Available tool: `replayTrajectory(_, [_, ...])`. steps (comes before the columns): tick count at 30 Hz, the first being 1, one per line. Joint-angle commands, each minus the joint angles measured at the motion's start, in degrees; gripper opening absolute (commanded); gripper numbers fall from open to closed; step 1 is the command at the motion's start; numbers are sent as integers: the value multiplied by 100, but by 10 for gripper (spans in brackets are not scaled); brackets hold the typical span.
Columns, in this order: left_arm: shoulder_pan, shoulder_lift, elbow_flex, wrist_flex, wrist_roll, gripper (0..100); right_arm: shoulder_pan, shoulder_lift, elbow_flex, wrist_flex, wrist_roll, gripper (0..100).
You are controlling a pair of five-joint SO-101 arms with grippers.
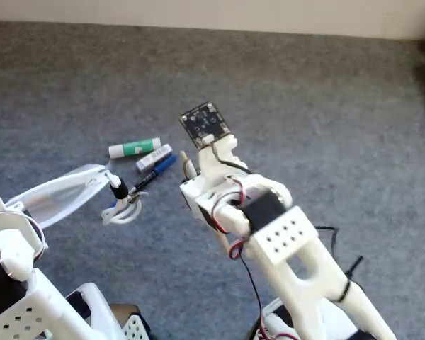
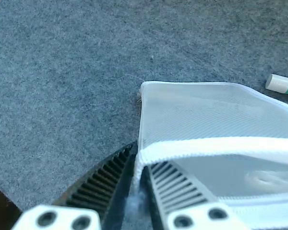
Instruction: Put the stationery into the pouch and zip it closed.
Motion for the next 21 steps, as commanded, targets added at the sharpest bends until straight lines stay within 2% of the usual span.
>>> replayTrajectory(1, [-40, 22, -31, 0, -35, 7, -119, -708, -110, -31, -44, 5])
replayTrajectory(7, [-40, 22, -31, 0, -35, 7, -409, -1235, -743, -22, -62, 5])
replayTrajectory(21, [-40, 22, -22, 9, -35, 7, -1771, -1270, -2308, -268, -53, 5])
